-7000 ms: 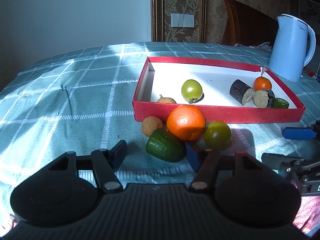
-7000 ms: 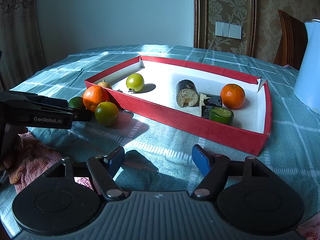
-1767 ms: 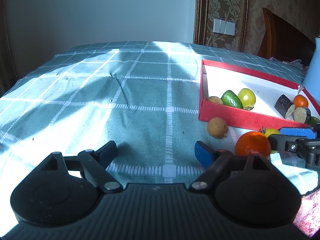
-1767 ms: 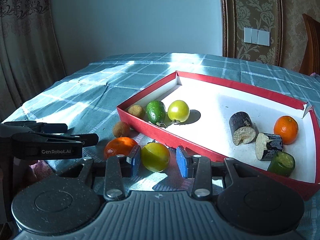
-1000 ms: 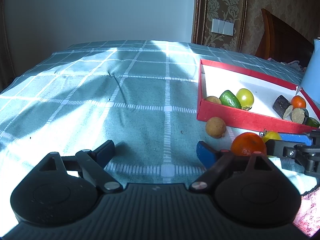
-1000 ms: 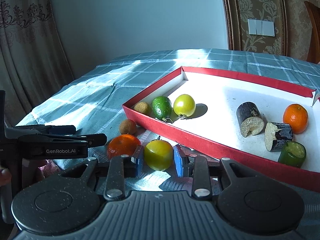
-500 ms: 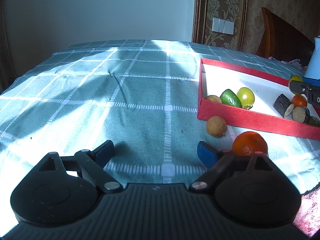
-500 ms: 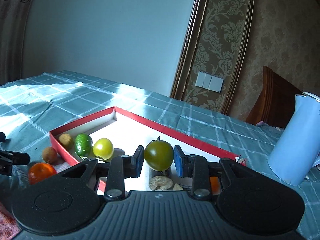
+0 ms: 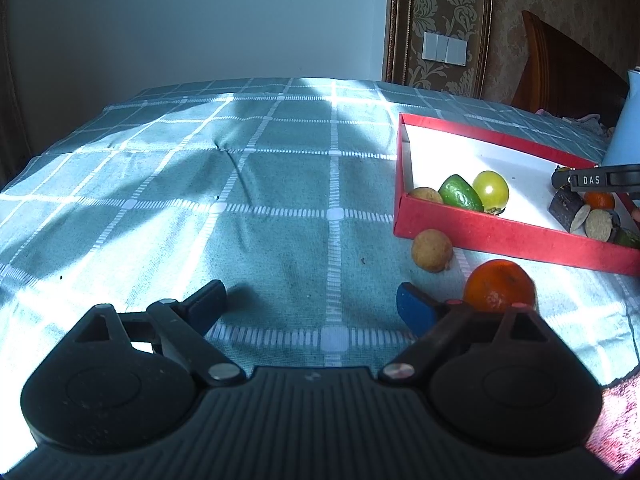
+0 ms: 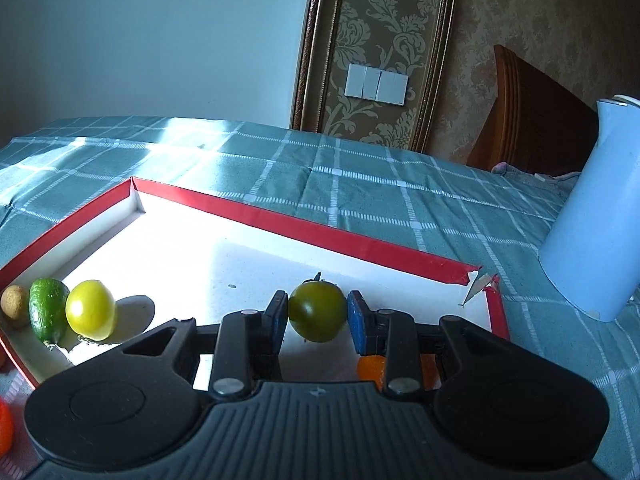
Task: Organize fruits
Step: 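Carry the tomato over the box, lower it and open the right tool, then move the right tool to the orange tangerine beside the box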
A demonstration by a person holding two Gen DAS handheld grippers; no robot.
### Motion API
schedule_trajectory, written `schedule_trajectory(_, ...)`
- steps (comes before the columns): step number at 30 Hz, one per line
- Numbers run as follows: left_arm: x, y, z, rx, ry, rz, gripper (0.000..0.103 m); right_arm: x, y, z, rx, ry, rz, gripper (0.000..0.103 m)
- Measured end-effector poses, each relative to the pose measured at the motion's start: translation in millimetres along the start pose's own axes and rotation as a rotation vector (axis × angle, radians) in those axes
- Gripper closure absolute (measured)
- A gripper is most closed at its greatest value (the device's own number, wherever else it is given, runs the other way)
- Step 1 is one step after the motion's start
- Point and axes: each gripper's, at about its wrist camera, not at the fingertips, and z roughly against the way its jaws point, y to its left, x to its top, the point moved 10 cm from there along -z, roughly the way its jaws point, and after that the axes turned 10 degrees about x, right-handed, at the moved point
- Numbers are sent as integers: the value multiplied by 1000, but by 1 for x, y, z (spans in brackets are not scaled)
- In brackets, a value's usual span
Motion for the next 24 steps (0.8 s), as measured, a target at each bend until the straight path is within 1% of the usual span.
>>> schedule_trajectory(4, 0, 0, 0, -2, 1, -2, 10, -1, 1, 12, 7, -9, 1, 70)
schedule_trajectory(8, 0, 0, -1, 1, 2, -4, 9, -1, 4, 42, 14, -61, -15, 70)
schedule_trajectory(9, 0, 0, -1, 0, 2, -4, 9, -2, 6, 50, 21, -75, -16, 68)
schedule_trajectory(10, 0, -1, -1, 0, 2, -4, 9, -3, 8, 61, 30, -95, -17, 62)
schedule_trajectory(11, 0, -1, -1, -1, 3, -4, 8, -4, 10, 69, 39, -112, -20, 59)
schedule_trajectory(12, -1, -1, -1, 0, 3, -5, 8, -6, 14, 83, 59, -137, -29, 53)
schedule_trajectory(13, -1, -1, -1, 1, 4, -6, 8, -8, 18, 95, 83, -160, -36, 50)
schedule_trajectory(15, -1, -1, -1, 0, 4, -6, 7, -11, 30, 117, 131, -195, -28, 49)
schedule_trajectory(17, -1, -1, -1, 1, 5, -7, 7, -16, 47, 136, 181, -216, 8, 47)
schedule_trajectory(18, -1, -1, -1, 2, 5, -8, 7, -20, 57, 143, 214, -219, 31, 46)
schedule_trajectory(22, -1, -1, -2, 3, 5, -5, 6, -36, 96, 148, 316, -183, 102, 45)
schedule_trajectory(24, -1, 0, -2, 3, 6, 0, 6, -41, 111, 144, 342, -169, 135, 46)
